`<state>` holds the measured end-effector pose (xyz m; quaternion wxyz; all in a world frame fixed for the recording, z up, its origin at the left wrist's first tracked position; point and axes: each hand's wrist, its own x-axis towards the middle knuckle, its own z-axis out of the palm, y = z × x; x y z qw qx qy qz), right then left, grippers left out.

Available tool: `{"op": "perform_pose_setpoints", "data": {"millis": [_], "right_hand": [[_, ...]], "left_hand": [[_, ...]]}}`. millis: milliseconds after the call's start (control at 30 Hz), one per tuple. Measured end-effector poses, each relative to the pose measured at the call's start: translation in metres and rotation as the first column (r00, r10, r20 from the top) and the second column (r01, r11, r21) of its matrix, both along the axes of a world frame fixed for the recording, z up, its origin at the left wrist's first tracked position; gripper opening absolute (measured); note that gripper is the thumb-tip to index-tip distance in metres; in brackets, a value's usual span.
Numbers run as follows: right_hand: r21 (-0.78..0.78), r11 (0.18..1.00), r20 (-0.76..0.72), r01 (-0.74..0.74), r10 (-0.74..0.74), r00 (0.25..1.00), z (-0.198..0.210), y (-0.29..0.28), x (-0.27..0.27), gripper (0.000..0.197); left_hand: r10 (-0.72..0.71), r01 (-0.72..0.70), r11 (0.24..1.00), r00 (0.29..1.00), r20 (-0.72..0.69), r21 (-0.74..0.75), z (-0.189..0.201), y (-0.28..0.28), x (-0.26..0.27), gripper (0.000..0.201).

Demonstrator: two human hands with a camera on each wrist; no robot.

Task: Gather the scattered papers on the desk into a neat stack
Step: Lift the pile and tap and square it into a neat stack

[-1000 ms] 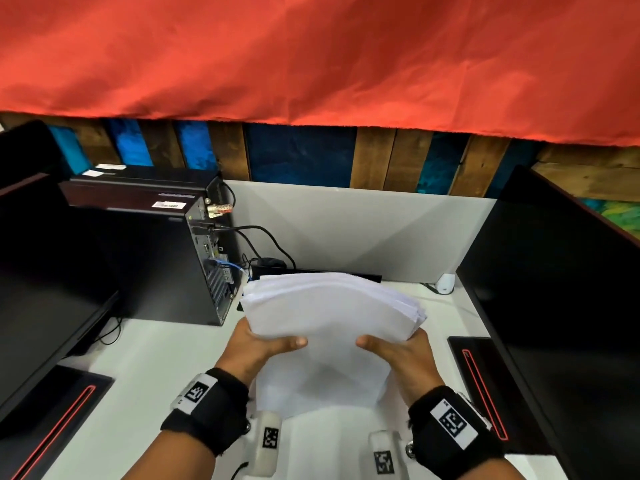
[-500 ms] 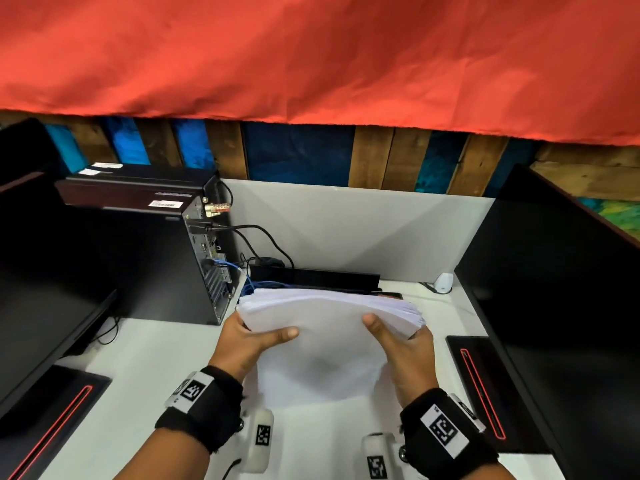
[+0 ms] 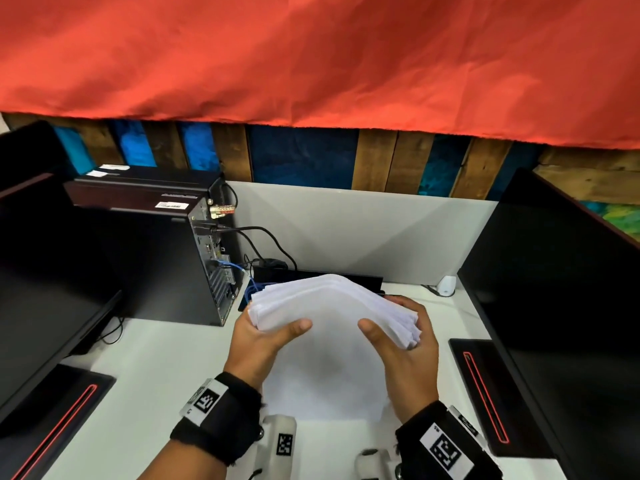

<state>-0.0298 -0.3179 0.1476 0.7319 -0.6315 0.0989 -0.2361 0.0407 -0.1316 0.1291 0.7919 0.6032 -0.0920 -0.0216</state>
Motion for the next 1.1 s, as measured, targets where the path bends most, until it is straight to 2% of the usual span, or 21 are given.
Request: {"op": "perform_pose_setpoints", "data": {"millis": [67,133,267,367,433,600,733,800,900,967,1000,1033,1100], "right_hand": [[0.045,0.997,-0.037,0.062,-0.060,0.998,-0.001,-0.005,0.002,0.048],[0.083,0.996,-0.090,0.044,-0.036,0.995,-0.005,-0.009,0.001,0.041],[0.003,0.997,-0.185,-0.077,0.077,0.980,-0.009,-0.003,-0.004,0.037],[0.002,1.000,-0.190,0.013,-0.013,0.982,-0.008,-0.005,0.003,0.023],[-0.015,1.000,-0.164,0.017,-0.019,0.986,0.002,-0.004,0.006,0.019],[-0.014,0.999,-0.038,0.029,-0.030,0.999,0.011,-0.003,-0.003,0.025],[-0.007,0.998,-0.053,0.061,-0.061,0.997,-0.008,-0.005,-0.004,0.054],[-0.065,0.992,-0.040,0.109,-0.112,0.993,-0.014,-0.003,-0.004,0.069],[-0.275,0.948,0.100,0.160,-0.138,0.985,-0.017,0.003,-0.010,0.083],[-0.520,0.824,0.226,0.224,-0.119,0.967,-0.018,0.006,-0.014,0.073],[-0.587,0.774,0.251,0.237,-0.104,0.962,-0.021,0.006,-0.013,0.068],[-0.602,0.765,0.240,0.227,-0.098,0.966,-0.023,0.006,-0.013,0.065],[-0.566,0.799,0.192,0.204,-0.113,0.975,-0.024,0.005,-0.012,0.062]], "left_hand": [[0.037,-0.038,0.999,0.999,-0.024,-0.021,-0.002,0.001,0.002,0.062],[0.026,-0.027,0.999,0.997,-0.069,-0.018,-0.006,0.002,0.001,0.062],[0.103,-0.100,0.994,0.991,-0.088,0.037,-0.012,-0.003,-0.005,0.037],[0.124,-0.122,0.992,0.990,-0.073,0.036,-0.003,-0.010,-0.007,0.028],[0.133,-0.132,0.991,0.990,-0.036,0.035,0.009,-0.014,-0.009,0.027],[0.199,-0.203,0.979,0.974,0.103,0.030,0.027,-0.006,-0.009,0.030],[0.290,-0.296,0.952,0.953,0.094,0.070,0.015,-0.004,-0.005,0.056],[0.340,-0.342,0.938,0.939,0.055,0.045,0.011,-0.006,-0.005,0.068],[0.370,-0.369,0.929,0.928,0.043,-0.030,0.015,-0.011,-0.009,0.067],[0.396,-0.394,0.918,0.916,0.066,-0.040,0.018,-0.013,-0.008,0.062],[0.405,-0.404,0.914,0.912,0.064,-0.037,0.019,-0.014,-0.007,0.058],[0.414,-0.412,0.910,0.908,0.060,-0.034,0.020,-0.014,-0.006,0.053],[0.435,-0.434,0.901,0.899,0.054,-0.029,0.021,-0.013,-0.004,0.044]]}}
